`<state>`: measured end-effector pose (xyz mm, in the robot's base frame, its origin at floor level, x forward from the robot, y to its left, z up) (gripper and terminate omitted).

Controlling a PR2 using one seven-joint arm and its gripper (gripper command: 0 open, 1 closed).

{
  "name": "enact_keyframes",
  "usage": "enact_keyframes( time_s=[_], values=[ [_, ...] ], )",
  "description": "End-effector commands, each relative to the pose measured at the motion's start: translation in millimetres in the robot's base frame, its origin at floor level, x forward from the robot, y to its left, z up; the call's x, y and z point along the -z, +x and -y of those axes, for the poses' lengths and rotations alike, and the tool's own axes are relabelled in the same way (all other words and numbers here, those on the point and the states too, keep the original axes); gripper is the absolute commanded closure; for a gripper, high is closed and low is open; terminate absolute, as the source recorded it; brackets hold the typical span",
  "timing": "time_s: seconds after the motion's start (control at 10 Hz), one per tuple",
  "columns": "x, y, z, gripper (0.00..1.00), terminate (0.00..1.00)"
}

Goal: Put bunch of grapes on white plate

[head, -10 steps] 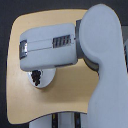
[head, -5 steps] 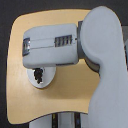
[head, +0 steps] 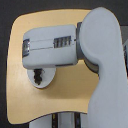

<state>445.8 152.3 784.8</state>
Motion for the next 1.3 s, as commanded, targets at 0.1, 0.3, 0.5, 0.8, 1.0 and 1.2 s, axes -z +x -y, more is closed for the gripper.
enact_keyframes(
  time_s=[0.1,0.3,0.5,0.8,1.0,1.2],
  values=[
    [7.0,3.6,5.2,0.00,0.00],
    [8.1,5.1,7.9,0.00,0.00],
    [8.9,6.6,8.8,0.00,0.00],
    [-5.1,12.2,8.9,0.00,0.00],
    [-42.0,21.3,9.0,0.00,0.00],
    [-77.7,23.8,13.6,0.00,0.00]
  ],
)
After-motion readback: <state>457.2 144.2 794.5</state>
